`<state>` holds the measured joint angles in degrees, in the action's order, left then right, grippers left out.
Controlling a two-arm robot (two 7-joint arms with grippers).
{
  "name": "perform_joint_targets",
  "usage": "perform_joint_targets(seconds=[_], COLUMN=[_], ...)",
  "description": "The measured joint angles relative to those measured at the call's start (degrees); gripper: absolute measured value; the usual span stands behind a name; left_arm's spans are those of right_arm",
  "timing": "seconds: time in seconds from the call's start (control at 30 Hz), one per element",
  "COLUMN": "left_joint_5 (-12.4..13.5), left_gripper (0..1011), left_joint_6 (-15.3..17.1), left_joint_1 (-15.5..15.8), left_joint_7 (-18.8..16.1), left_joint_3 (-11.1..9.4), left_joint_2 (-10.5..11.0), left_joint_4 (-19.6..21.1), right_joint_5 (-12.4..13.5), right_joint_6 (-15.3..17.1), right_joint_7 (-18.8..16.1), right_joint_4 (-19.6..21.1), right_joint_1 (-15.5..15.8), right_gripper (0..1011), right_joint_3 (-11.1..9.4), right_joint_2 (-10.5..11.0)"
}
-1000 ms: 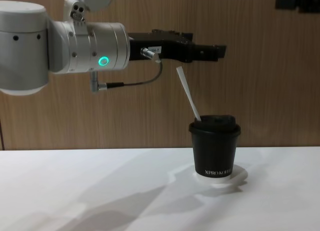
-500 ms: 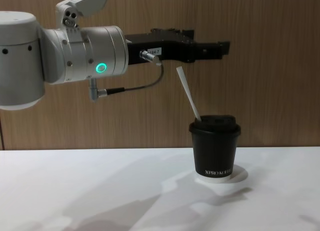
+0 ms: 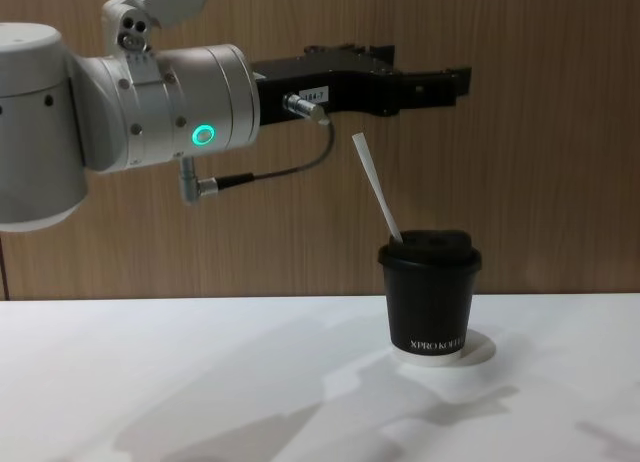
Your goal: Pick up the straw with one hand, pass it to the other hand, and insert it into the cup.
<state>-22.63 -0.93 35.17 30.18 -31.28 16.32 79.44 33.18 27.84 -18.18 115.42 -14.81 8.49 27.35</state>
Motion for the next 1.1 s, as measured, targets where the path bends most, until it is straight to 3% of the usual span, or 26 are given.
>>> perform_joint_targets(seconds=[0.23, 0.5, 1.1], left_joint_5=[0.40, 0.58, 0.72], left_gripper=[1003, 1003, 1003], left_joint_6=[0.64, 1.81, 3.33], left_joint_1=[-1.14, -1.73, -2.25], left_joint_7=[-0.84, -1.38, -1.95], left_joint_3=[0.47, 0.70, 0.89], left_joint_2=[0.21, 0.31, 0.41], left_joint_4=[1.90, 3.05, 4.21], right_joint_5=[-0.01, 0.04, 0.31], right_joint_6=[-0.02, -2.29, -4.83], right_joint_7=[-1.05, -2.96, -4.67], right_joint_4=[0.50, 0.82, 1.05], right_joint_1=[-0.66, -1.11, -1.54], right_gripper=[1001, 1001, 1001], right_joint_3=[1.20, 2.44, 3.49], right_joint_2=[1.06, 1.75, 2.21])
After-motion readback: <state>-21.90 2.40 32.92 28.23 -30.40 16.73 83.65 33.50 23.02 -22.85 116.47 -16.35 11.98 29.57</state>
